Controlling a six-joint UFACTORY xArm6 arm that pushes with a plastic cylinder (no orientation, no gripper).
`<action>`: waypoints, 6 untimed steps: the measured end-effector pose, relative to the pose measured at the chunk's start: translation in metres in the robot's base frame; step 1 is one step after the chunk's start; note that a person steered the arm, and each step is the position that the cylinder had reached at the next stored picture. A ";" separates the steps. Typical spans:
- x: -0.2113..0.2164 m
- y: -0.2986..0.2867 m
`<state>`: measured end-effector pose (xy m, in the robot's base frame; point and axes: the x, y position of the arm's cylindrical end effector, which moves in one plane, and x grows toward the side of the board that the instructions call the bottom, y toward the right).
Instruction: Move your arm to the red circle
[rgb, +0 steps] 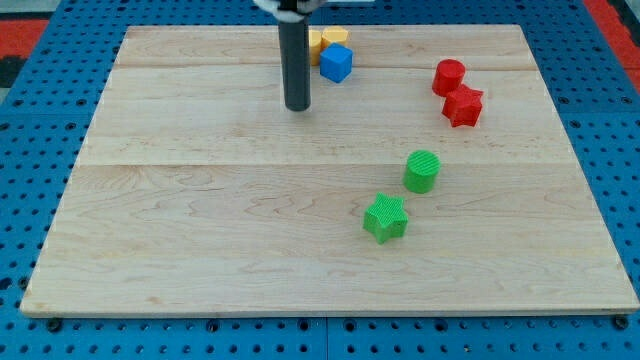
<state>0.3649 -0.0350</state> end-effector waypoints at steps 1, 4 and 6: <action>0.017 -0.006; -0.050 0.057; -0.110 0.215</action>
